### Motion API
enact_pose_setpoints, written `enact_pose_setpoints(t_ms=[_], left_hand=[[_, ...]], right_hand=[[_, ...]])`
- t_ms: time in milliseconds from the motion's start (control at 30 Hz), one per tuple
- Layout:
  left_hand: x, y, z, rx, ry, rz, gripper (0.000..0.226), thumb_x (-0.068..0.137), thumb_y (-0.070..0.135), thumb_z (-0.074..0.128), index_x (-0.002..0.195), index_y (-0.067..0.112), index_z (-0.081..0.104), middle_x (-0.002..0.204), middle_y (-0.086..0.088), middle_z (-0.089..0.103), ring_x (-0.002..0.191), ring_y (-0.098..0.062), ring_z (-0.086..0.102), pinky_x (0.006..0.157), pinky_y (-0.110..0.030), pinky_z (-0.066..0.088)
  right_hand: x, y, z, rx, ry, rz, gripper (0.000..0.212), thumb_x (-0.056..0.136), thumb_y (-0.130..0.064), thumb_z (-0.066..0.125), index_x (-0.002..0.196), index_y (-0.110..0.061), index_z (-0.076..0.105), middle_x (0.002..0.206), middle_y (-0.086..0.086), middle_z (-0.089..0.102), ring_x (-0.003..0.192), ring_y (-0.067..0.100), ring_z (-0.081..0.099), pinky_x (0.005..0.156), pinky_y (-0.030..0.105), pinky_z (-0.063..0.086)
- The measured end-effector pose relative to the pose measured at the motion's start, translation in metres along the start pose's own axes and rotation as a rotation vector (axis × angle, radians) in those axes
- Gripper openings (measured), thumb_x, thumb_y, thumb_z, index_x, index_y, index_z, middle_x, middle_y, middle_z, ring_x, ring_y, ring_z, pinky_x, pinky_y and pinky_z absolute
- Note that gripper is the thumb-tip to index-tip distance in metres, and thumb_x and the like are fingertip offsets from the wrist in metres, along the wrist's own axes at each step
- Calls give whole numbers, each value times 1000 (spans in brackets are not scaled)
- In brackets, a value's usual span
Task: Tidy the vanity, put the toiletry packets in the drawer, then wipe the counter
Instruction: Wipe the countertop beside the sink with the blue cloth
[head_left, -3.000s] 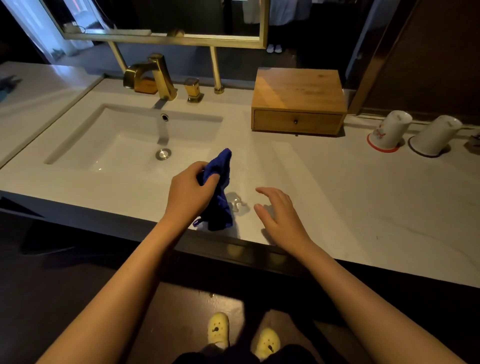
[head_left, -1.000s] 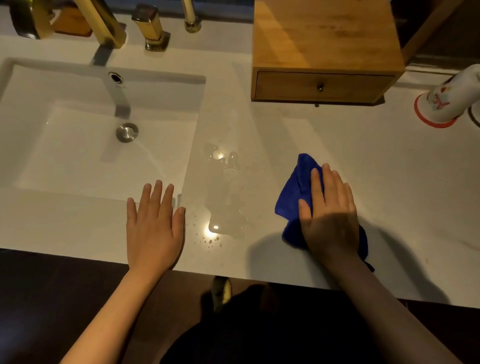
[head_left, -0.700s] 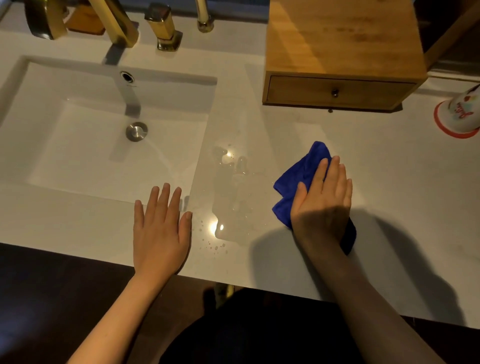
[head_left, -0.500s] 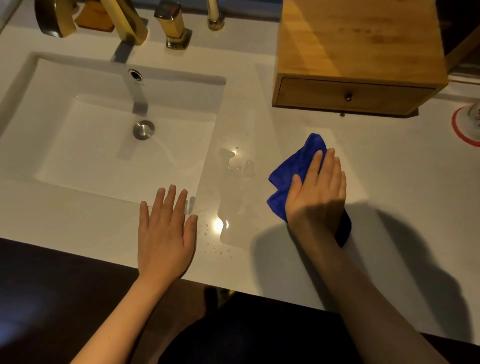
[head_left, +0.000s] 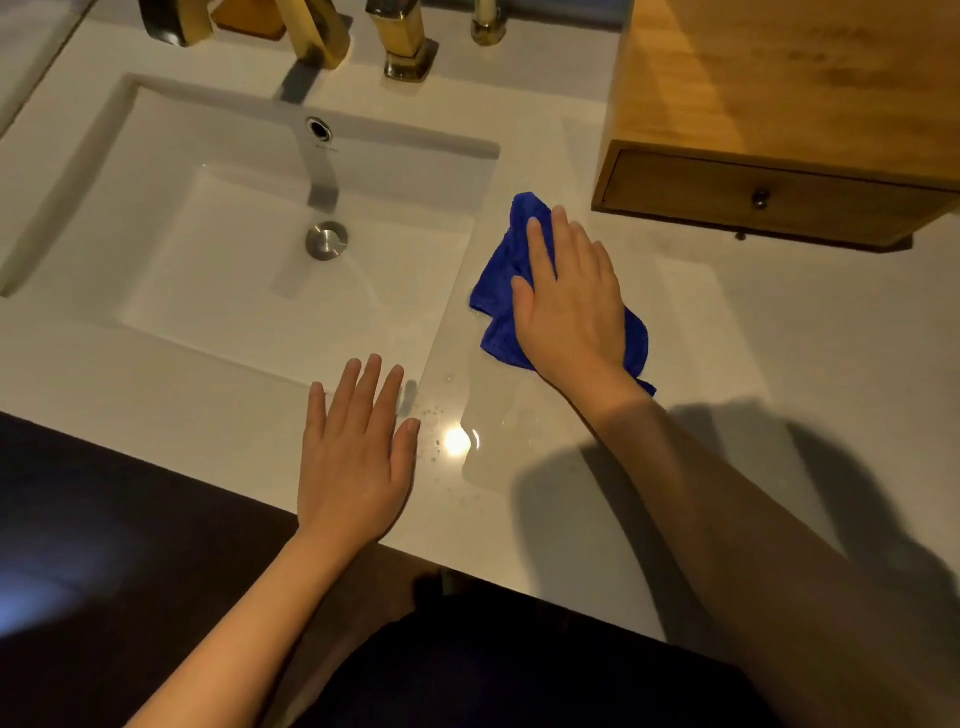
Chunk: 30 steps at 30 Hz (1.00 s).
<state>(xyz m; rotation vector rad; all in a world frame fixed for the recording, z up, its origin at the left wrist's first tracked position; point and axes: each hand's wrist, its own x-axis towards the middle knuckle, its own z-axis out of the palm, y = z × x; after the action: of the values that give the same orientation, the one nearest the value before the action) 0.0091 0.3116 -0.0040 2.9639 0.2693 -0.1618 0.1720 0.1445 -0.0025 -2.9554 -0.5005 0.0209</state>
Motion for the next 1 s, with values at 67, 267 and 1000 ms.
enact_pose_setpoints(t_ms=[67,267,1000], left_hand=[[0,-1,0,-7,-1,-3,61,95,46,9,146,17,25,156,-5,21,145,-19,10,118,-47,5],[0,-2,2,-7,4,-5,59,95,46,9,147,19,14,156,-1,13,144,-14,3,119,-43,1],[-10,-36,-1,44,38,-95,76,88,57,6,149,11,10,158,-9,6,146,-21,-1,118,-43,2]], right_hand=[[7,-8,1,1,-20,-77,56,99,-38,24,148,-13,11,157,12,13,143,28,16,117,40,14],[16,-23,1,42,-64,-323,53,98,-40,26,147,-19,23,157,8,17,142,26,20,117,41,14],[-52,81,-14,12,-67,-426,53,96,-36,21,145,-19,29,155,6,25,139,26,28,114,38,20]])
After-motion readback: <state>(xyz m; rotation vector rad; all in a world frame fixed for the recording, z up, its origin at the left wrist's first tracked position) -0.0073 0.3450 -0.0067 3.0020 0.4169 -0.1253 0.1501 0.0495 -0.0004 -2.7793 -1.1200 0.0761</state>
